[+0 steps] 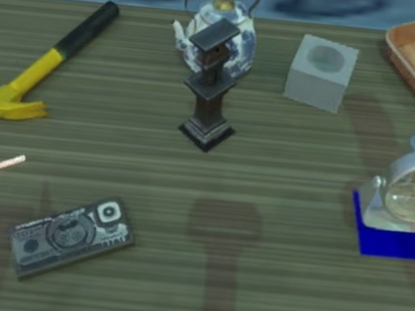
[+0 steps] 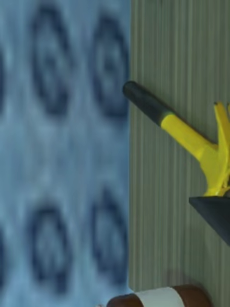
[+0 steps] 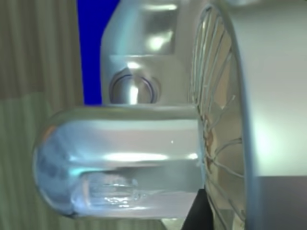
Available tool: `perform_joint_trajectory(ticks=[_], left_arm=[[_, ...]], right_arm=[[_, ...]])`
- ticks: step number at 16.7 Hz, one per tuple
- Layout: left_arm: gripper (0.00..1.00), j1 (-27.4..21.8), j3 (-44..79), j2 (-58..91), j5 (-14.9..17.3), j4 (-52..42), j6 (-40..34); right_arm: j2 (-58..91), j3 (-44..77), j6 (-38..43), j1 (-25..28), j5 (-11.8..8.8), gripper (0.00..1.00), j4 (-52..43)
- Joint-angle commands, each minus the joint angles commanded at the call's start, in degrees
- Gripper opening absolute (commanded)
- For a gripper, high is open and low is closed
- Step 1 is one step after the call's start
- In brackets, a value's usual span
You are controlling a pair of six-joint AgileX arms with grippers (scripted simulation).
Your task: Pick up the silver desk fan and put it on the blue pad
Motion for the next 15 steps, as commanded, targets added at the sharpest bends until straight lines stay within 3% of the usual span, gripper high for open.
perform_joint_trajectory(ticks=[9,15], left_arm=[[1.0,0.0,0.0,0.0,0.0,0.0,0.0],[1.0,0.0,0.0,0.0,0.0,0.0,0.0]], right_arm=[[0.54,-6.25,-0.05,-0.16,-0.03,0.0,6.58],[0.54,-6.25,-0.05,-0.16,-0.03,0.45,6.58]])
